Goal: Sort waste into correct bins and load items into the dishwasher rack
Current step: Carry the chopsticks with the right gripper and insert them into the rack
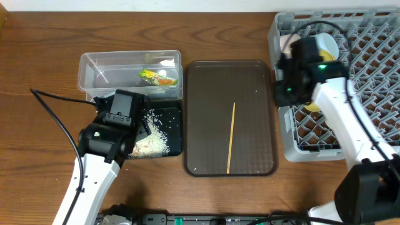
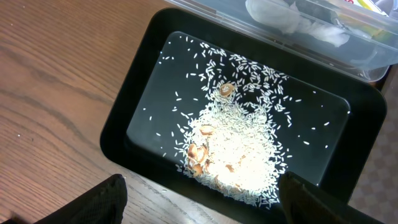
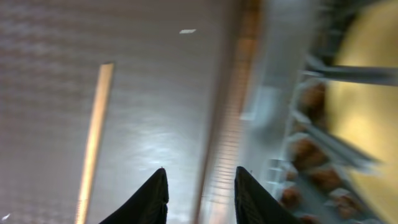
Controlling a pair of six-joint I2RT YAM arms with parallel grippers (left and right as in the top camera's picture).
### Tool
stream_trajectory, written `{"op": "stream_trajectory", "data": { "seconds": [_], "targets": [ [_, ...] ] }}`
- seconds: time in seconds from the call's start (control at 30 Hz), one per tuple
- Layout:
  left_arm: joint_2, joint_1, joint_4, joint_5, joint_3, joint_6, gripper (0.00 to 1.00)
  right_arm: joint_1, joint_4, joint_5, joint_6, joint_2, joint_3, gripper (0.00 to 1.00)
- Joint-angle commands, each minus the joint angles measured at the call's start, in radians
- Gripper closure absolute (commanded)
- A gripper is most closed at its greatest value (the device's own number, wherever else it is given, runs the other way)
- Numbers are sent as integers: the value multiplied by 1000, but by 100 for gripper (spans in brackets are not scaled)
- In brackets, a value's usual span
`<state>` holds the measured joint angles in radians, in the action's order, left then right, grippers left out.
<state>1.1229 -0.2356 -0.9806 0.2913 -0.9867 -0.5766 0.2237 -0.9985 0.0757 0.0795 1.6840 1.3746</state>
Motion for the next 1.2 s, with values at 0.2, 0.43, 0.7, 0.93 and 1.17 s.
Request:
{"op": "stream_trajectory", "data": {
  "seconds": [0.2, 0.43, 0.7, 0.93, 1.17],
  "targets": [
    [1, 6, -2, 8, -18, -8, 20, 266, 87, -35, 235, 52, -78, 62],
    [1, 6, -2, 8, -18, -8, 20, 378, 162, -34, 422, 132, -196, 60],
    [1, 6, -3, 8, -18, -8, 20, 420, 228, -54, 487, 185, -257, 67],
    [1, 6, -3, 8, -18, -8, 20, 396, 201, -75, 492, 175, -253, 98],
    [1, 6, -3, 8, -18, -8, 20, 274, 28, -75, 305, 79, -108, 99]
  ]
}}
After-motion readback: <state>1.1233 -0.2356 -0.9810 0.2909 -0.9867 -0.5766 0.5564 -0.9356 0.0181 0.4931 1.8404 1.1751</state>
